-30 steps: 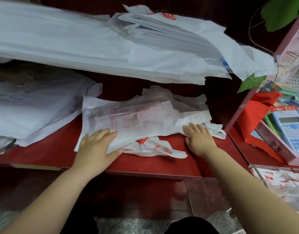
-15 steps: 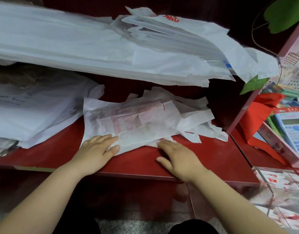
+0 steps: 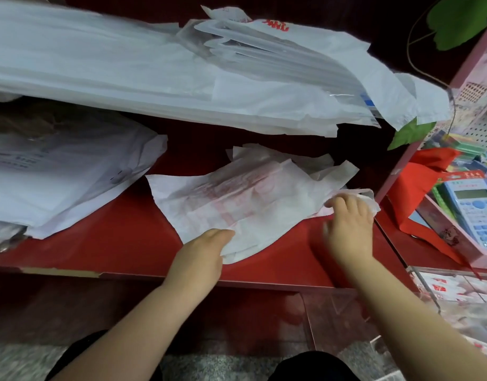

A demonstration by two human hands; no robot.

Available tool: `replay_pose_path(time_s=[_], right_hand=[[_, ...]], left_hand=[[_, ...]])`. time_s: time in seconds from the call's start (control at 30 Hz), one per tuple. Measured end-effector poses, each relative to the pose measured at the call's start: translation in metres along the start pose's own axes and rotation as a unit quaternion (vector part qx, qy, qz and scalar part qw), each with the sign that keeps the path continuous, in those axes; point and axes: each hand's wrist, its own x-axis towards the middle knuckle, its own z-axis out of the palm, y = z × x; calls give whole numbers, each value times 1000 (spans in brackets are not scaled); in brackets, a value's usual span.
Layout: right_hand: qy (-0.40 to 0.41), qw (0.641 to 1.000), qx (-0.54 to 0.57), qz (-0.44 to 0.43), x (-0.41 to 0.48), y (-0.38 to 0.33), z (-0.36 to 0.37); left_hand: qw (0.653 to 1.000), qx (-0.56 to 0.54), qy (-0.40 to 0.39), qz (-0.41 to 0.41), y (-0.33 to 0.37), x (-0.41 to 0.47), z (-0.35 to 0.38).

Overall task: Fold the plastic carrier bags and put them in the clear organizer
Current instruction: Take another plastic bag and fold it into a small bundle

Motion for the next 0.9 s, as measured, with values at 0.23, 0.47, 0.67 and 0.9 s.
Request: replay_pose_path(time_s=[0.23, 0.47, 0.67, 0.9], right_hand=[[-45, 964, 179, -189, -67, -81, -12], [-63, 939, 319, -107, -56, -90, -5], [-187, 856, 482, 13, -53, -51, -17], [-216, 927, 302, -57, -50, -20, -22]], left_hand=[[957, -235, 168, 17, 15, -14, 13], [964, -168, 132, 159, -9, -54, 10], [976, 44, 89, 195, -59, -55, -14], [981, 73, 104, 147, -97, -45, -29]])
